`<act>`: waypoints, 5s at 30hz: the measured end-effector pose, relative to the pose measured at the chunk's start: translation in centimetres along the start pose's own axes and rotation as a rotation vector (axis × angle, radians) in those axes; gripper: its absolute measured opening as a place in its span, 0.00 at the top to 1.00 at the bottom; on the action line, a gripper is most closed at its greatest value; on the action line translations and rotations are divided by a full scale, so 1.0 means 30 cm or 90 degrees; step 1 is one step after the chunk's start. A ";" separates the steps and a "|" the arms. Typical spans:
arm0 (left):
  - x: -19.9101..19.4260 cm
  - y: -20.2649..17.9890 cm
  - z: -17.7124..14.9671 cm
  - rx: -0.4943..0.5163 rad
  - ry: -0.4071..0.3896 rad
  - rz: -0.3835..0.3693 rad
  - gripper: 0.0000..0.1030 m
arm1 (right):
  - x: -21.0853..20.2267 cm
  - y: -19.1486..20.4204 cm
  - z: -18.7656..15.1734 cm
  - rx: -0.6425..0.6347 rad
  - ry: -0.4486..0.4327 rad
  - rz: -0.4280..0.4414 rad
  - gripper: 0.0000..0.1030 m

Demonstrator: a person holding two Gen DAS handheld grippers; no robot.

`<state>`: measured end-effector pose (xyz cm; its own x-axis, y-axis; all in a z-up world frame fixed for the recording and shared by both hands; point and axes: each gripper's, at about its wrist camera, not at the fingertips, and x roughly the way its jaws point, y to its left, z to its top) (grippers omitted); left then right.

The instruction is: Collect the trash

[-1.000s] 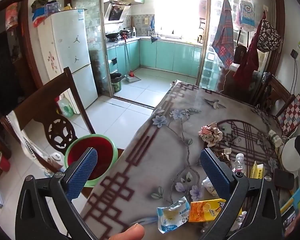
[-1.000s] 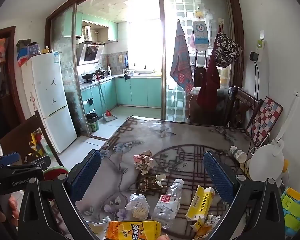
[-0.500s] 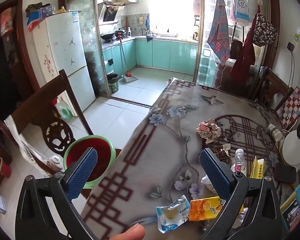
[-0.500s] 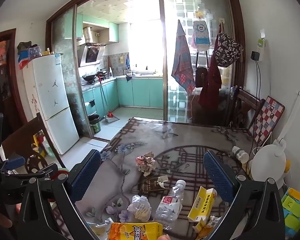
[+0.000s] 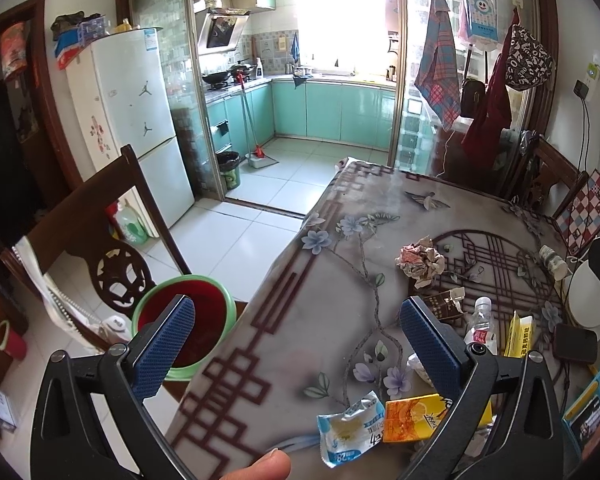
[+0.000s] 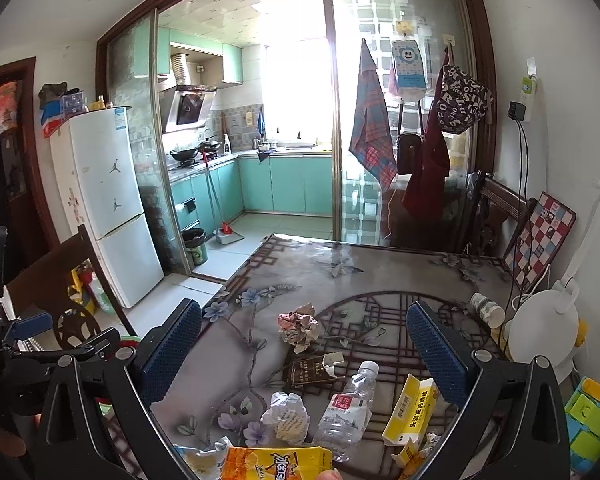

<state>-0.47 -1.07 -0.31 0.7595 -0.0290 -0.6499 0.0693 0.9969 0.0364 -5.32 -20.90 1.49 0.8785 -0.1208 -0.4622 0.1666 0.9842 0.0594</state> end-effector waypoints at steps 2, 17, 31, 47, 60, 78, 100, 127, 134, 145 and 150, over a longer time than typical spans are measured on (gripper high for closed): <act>-0.001 -0.005 -0.001 0.005 0.000 0.002 0.00 | 0.001 0.002 0.001 0.000 -0.001 0.000 0.00; 0.007 -0.017 -0.011 0.018 0.005 0.002 0.00 | 0.004 0.004 -0.001 0.002 0.000 -0.004 0.00; 0.008 -0.012 -0.013 0.014 0.009 0.006 0.00 | 0.001 -0.004 -0.002 0.003 0.000 -0.004 0.00; 0.006 -0.021 -0.017 0.022 0.012 0.006 0.00 | 0.002 -0.012 -0.007 0.006 0.004 -0.005 0.00; 0.063 -0.045 -0.078 0.115 0.029 -0.190 0.00 | 0.006 -0.076 -0.036 0.003 0.019 -0.039 0.00; 0.472 -0.140 -0.474 0.171 0.321 -0.183 0.74 | 0.240 -0.198 -0.266 0.067 0.288 0.094 0.00; 0.332 -0.068 -0.312 0.128 0.216 -0.203 0.92 | 0.456 -0.202 -0.504 0.211 0.520 0.203 0.00; 0.334 -0.070 -0.290 0.129 0.212 -0.194 0.92 | 0.454 -0.162 -0.496 0.211 0.480 0.286 0.85; 0.339 -0.025 -0.253 0.103 0.202 -0.188 0.92 | 0.401 -0.022 -0.400 -0.124 0.434 0.261 0.29; 0.322 0.067 -0.218 0.052 0.182 -0.167 0.92 | 0.474 0.276 -0.562 -0.569 0.427 0.374 0.29; 0.319 0.119 -0.213 0.043 0.182 -0.144 0.92 | 0.551 0.314 -0.681 -0.612 0.487 0.347 0.29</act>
<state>2.90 2.67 -11.25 0.5099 -0.2170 -0.8324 0.2648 0.9603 -0.0882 1.64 -10.98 -23.66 0.2106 0.1040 -0.9720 -0.7770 0.6212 -0.1019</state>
